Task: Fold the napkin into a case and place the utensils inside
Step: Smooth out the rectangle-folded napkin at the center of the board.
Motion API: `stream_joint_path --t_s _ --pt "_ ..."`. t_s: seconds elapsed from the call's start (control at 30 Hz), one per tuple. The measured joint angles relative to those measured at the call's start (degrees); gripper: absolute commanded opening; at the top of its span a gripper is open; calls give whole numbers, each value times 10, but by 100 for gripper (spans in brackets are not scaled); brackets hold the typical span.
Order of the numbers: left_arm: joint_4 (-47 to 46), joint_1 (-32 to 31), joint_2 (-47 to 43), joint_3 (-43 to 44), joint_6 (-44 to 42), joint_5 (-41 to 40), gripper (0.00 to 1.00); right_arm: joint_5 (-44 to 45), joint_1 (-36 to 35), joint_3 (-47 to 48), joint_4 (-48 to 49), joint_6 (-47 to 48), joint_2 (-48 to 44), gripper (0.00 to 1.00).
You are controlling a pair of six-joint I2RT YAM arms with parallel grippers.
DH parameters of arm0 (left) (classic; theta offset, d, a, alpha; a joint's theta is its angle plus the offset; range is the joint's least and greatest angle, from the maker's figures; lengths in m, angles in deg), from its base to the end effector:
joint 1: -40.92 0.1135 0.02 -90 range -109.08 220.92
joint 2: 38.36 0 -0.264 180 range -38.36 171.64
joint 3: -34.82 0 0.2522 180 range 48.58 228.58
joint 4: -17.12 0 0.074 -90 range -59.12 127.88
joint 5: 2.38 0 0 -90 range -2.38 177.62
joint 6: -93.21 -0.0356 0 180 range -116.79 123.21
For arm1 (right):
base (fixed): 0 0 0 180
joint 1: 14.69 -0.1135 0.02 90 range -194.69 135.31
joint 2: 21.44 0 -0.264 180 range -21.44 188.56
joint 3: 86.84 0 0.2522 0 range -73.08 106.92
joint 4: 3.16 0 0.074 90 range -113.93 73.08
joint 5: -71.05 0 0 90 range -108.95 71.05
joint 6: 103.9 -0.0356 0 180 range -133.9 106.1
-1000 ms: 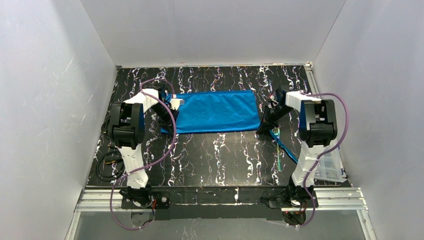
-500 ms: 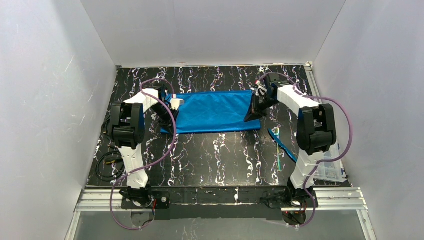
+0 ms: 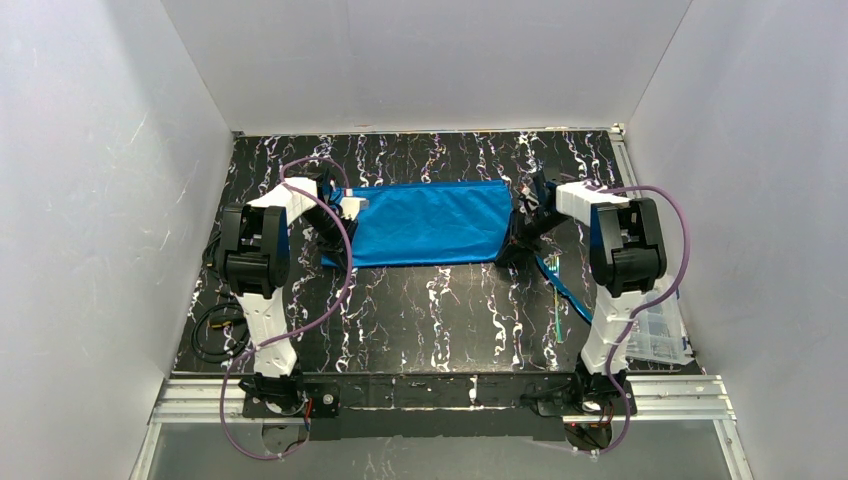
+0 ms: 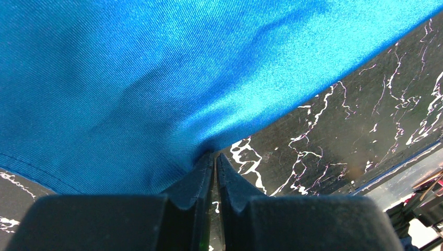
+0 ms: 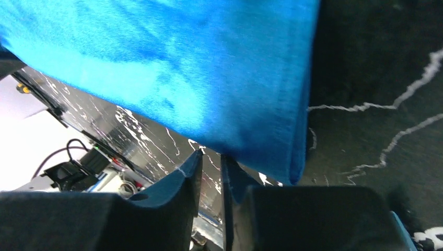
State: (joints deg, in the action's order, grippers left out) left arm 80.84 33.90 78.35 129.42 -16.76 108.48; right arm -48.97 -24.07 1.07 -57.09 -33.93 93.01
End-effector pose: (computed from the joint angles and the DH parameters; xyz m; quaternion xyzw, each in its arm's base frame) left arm 0.3757 -0.0590 0.1474 0.2358 0.9542 -0.1757 0.0560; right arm 0.3644 0.0782 0.1378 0.0679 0.9604 0.2700 0.0121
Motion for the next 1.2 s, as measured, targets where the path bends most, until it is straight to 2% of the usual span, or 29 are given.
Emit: stream_joint_path --t_s 0.07,0.13,0.23,0.33,0.47,0.7,0.9,1.07,1.2 --pt "1 0 0 0 0 1 19 -2 -7 7 1 -1 0 36" --pt "5 -1 -1 2 1 4 34 -5 -13 18 0 -1 -2 37" --pt "22 -3 -8 6 1 5 61 -9 -19 38 -3 -3 -15 38" --pt "48 -3 -21 18 -8 4 77 -11 -19 57 -4 -6 -38 40" --pt "94 -2 -64 52 -33 4 79 -9 -20 77 -4 -10 -62 39" --pt "125 -2 -144 62 -82 -18 73 32 -45 92 -4 -27 -58 37" --pt "116 -11 -139 38 -88 -45 71 85 -78 209 -8 -32 9 52" --pt "98 -49 -139 21 -90 -69 70 157 -78 312 -16 -26 56 63" --pt "92 -62 -139 20 -99 -86 69 225 -76 341 -16 -20 74 73"
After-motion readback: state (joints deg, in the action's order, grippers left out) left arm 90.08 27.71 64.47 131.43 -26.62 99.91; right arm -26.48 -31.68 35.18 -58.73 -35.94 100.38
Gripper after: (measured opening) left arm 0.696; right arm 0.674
